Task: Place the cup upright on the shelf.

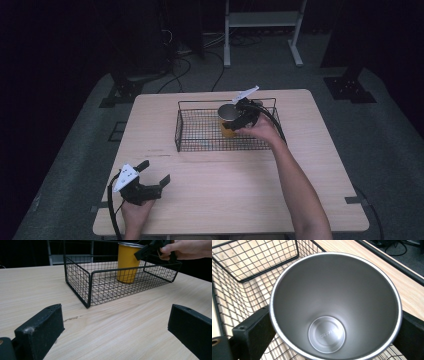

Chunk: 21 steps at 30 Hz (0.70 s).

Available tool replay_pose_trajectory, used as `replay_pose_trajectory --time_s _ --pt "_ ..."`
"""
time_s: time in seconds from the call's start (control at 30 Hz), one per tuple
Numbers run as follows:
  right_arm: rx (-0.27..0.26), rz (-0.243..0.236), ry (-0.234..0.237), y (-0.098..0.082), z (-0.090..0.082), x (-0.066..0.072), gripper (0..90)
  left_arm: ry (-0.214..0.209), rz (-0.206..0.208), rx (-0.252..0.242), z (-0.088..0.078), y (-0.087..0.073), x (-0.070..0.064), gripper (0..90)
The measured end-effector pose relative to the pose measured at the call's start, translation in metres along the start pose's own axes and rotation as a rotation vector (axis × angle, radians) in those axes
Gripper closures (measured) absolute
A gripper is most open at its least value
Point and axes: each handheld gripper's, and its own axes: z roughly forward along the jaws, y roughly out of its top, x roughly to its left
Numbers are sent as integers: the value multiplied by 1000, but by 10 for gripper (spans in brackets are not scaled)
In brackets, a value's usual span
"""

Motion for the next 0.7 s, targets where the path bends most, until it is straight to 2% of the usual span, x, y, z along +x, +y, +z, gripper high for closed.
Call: replay_pose_trajectory --time_s 0.4,0.7 --pt "-10 6 11 -2 -14 0 11 2 1 0 0 0 0 0" --pt "-41 36 27 -12 -29 -6 11 3 4 2 0 0 -1 0"
